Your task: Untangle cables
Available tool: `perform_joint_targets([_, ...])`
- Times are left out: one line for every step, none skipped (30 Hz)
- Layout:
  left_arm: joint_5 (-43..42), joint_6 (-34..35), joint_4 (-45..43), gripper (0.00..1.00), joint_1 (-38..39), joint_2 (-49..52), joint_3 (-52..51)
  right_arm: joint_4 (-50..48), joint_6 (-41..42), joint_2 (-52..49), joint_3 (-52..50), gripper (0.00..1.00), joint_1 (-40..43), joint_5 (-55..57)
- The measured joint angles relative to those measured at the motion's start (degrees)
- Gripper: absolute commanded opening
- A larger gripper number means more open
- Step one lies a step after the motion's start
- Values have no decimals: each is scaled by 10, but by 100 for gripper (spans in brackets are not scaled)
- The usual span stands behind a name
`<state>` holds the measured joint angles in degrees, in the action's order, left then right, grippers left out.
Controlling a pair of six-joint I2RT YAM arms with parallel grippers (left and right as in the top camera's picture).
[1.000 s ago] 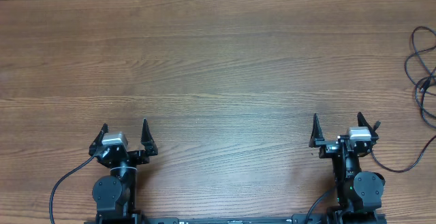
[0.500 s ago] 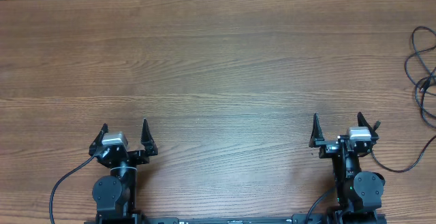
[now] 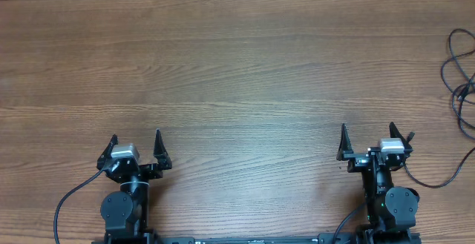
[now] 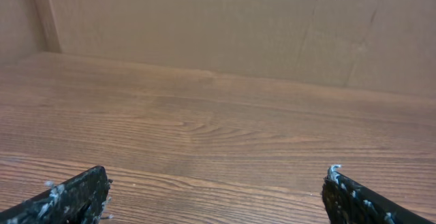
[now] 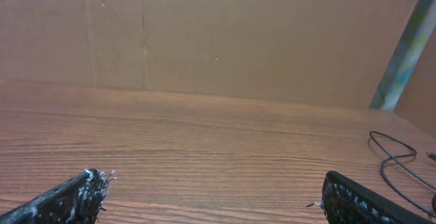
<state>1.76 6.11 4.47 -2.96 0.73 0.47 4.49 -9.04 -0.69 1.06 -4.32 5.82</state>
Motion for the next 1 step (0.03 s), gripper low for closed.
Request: perform_joint_targets([0,0,0,100,0,0,0,0,0,0,0,100,0,0])
